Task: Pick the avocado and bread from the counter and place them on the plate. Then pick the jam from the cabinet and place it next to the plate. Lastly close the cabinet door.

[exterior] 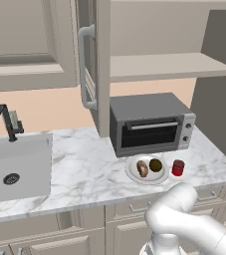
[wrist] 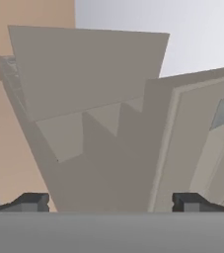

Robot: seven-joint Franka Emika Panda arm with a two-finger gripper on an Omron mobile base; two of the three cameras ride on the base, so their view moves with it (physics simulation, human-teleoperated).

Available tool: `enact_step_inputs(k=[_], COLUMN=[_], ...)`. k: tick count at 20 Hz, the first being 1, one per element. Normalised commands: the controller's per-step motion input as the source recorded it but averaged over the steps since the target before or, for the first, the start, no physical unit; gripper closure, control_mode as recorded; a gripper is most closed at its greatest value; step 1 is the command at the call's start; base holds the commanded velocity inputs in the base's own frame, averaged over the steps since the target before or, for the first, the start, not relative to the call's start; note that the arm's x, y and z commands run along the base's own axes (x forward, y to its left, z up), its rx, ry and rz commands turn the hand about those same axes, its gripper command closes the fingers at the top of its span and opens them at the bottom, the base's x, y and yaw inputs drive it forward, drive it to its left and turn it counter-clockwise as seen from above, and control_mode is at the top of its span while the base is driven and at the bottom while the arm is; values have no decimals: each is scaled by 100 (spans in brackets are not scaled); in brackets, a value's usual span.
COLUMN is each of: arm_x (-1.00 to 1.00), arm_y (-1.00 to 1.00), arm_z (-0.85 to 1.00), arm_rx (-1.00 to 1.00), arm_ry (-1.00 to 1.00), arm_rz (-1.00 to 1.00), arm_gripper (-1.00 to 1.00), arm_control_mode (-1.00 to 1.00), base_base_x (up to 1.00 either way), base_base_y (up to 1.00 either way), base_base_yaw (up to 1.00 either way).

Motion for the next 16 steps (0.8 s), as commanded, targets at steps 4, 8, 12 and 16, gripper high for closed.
enact_step_inputs(k=[4, 8, 12, 16], arm_x=[18, 16, 14, 13], arm_y=[-10, -6, -6, -5], arm_z=[17, 18, 23, 23], arm_rx=[0, 0, 0, 0], arm_ry=[2, 3, 4, 5], arm_rz=[0, 0, 0, 0], arm_gripper=[-100, -100, -100, -100], arm_control_mode=[-100, -100, -100, -100], base_base_x=[0, 0, 0, 0], base_base_y=[0, 0, 0, 0], base_base_yaw=[0, 0, 0, 0])
